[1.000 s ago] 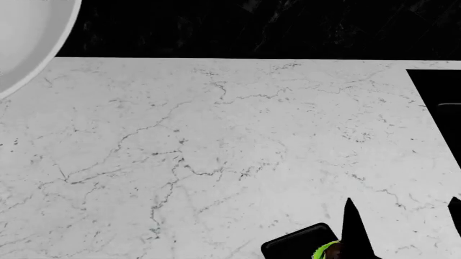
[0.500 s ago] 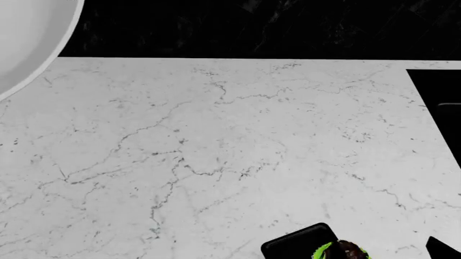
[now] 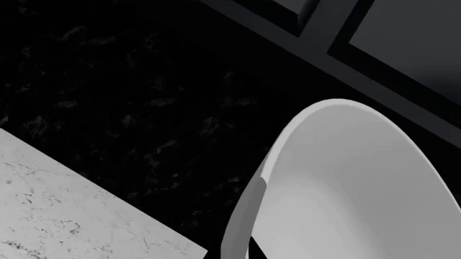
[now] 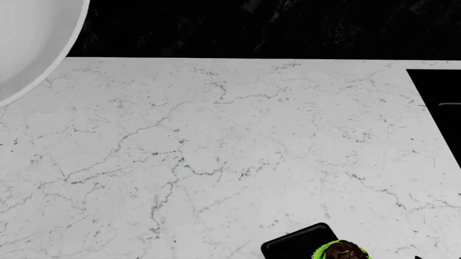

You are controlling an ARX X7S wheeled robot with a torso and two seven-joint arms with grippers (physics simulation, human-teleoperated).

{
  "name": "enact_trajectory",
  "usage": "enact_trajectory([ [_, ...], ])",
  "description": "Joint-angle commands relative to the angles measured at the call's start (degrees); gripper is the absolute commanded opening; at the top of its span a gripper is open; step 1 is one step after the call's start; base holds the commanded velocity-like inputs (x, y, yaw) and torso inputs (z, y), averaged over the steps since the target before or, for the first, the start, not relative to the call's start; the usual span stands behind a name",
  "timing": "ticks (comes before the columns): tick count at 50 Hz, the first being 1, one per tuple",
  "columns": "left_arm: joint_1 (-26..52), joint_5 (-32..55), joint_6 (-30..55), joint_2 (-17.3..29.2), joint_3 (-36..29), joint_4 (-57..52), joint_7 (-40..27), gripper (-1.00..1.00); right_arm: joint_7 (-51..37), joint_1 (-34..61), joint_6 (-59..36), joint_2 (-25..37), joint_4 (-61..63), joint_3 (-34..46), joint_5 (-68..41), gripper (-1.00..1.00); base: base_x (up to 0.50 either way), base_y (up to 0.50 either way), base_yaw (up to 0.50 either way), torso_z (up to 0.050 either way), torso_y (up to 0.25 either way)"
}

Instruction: Move the fresh-baked cupcake off the tray onto the counter, and place the bowl used for mixing into the sink.

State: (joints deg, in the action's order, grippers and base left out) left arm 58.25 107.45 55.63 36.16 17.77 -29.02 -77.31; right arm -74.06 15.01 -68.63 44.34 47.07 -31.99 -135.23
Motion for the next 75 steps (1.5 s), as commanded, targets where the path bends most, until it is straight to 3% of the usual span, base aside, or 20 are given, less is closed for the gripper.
enact_trajectory([
  [1,-0.12,0.13,-0.98,0.43,-0.14,-0.21,-1.85,-1.0,1.04,0.91,-2.35,-2.27,-3.07,4.21,5.64,1.0,0.0,0.0,0.0,0.0,0.0],
  [34,-0.04,0.31,-2.07,1.5,-1.35,-0.9,-2.14,-1.0,10.22,-0.63,-10.86,-10.04,-8.15,5.85,20.2,1.0,0.0,0.0,0.0,0.0,0.0],
  [75,-1.1,0.02,-3.23,1.8,-2.42,-1.13,-0.64,-1.0,21.07,-1.64,-13.17,-13.37,-10.3,7.27,34.58,1.0,0.0,0.0,0.0,0.0,0.0],
])
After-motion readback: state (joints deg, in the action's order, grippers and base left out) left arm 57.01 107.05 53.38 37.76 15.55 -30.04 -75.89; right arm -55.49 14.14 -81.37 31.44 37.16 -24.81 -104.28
